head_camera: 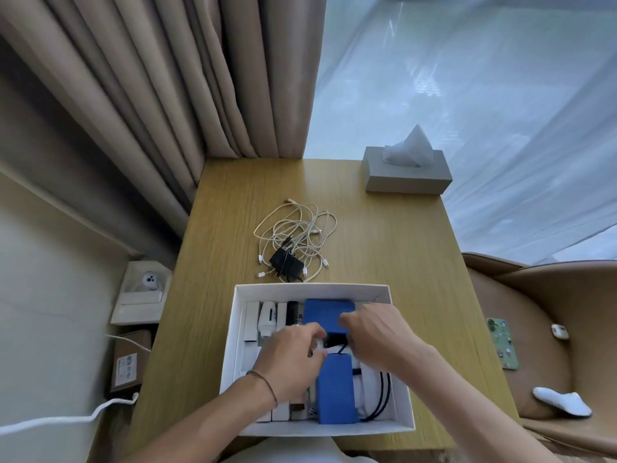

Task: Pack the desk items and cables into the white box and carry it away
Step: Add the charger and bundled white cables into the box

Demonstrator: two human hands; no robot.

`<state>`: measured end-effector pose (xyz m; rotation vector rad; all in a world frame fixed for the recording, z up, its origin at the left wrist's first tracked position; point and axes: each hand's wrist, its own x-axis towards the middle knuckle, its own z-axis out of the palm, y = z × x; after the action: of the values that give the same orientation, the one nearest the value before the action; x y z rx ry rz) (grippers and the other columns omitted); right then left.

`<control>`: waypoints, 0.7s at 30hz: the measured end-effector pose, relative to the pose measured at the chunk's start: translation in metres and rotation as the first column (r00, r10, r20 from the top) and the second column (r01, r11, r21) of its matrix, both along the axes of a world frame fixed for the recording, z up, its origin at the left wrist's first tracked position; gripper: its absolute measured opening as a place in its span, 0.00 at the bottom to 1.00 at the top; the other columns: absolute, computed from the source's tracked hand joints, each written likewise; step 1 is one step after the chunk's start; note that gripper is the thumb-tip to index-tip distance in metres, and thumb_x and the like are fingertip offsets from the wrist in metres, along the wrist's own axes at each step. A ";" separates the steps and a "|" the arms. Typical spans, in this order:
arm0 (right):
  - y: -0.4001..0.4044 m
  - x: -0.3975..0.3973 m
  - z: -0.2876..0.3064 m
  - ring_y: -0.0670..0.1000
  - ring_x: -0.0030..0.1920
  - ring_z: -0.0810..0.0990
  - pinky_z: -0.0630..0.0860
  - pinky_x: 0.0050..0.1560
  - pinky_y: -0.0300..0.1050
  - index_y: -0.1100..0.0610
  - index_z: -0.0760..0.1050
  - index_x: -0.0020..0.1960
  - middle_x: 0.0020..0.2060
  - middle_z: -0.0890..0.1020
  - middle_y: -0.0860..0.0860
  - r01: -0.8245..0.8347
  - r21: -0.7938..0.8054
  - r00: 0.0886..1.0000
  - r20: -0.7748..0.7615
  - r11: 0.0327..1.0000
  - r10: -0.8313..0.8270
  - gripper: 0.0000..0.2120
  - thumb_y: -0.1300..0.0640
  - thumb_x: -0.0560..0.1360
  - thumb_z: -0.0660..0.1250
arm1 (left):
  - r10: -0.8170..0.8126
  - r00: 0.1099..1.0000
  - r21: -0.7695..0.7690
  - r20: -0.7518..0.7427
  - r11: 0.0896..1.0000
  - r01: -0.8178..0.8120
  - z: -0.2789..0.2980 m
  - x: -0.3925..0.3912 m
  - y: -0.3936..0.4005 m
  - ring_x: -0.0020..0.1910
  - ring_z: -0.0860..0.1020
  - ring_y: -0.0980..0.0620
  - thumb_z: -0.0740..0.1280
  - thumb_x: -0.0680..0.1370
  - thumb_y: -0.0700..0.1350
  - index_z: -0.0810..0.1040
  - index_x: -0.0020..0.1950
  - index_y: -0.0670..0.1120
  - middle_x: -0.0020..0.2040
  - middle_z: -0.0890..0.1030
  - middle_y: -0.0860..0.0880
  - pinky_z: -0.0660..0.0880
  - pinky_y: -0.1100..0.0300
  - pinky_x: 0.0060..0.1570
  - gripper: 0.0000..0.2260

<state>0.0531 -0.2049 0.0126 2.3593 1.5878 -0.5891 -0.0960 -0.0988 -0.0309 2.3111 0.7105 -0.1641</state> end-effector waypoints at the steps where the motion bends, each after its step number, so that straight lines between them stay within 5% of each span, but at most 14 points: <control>1: 0.009 0.005 0.004 0.56 0.44 0.82 0.74 0.37 0.46 0.51 0.79 0.59 0.44 0.84 0.52 0.050 0.078 0.998 -0.032 0.996 -0.048 0.13 0.56 0.79 0.60 | 0.028 0.998 0.004 0.047 1.000 -0.029 0.010 0.004 0.011 0.46 0.79 0.59 0.66 0.78 0.52 0.78 0.62 0.56 0.47 0.82 0.58 0.78 0.60 0.50 0.12; 4: 0.035 0.022 0.018 0.52 0.46 0.83 0.78 0.40 0.44 0.46 0.80 0.60 0.51 0.85 0.49 0.235 0.215 0.967 -0.152 0.948 -0.205 0.14 0.54 0.80 0.60 | 0.104 0.983 0.003 0.153 0.994 -0.105 0.034 0.022 0.049 0.45 0.80 0.61 0.66 0.78 0.48 0.80 0.57 0.55 0.45 0.83 0.58 0.79 0.61 0.48 0.09; 8: 0.066 0.041 0.026 0.50 0.43 0.83 0.78 0.38 0.42 0.46 0.82 0.57 0.48 0.86 0.47 0.464 0.303 0.872 -0.320 0.832 -0.370 0.13 0.57 0.79 0.62 | 0.163 0.969 0.028 0.186 0.985 -0.171 0.040 0.045 0.101 0.45 0.80 0.58 0.65 0.78 0.44 0.81 0.56 0.53 0.45 0.82 0.56 0.80 0.59 0.46 0.09; 16: 0.100 0.049 0.013 0.49 0.46 0.84 0.80 0.46 0.43 0.49 0.83 0.55 0.54 0.86 0.49 0.632 0.235 0.735 -0.483 0.738 -0.476 0.14 0.59 0.77 0.62 | 0.194 0.976 0.048 -0.098 0.981 -0.190 -0.016 0.088 0.172 0.47 0.78 0.51 0.67 0.77 0.47 0.76 0.62 0.51 0.54 0.80 0.50 0.79 0.55 0.47 0.14; 21: 0.099 0.044 -0.001 0.47 0.50 0.83 0.81 0.51 0.45 0.49 0.83 0.55 0.55 0.85 0.47 0.687 0.163 0.673 -0.509 0.708 -0.536 0.14 0.59 0.77 0.61 | 0.150 0.960 0.051 -0.235 0.989 -0.142 -0.050 0.111 0.179 0.49 0.77 0.50 0.71 0.72 0.58 0.68 0.71 0.54 0.65 0.74 0.47 0.76 0.57 0.43 0.29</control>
<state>0.0975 -0.1060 0.0115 3.2570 1.0055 -1.1136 0.0149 0.0806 -0.0812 2.2824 1.0082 -0.3693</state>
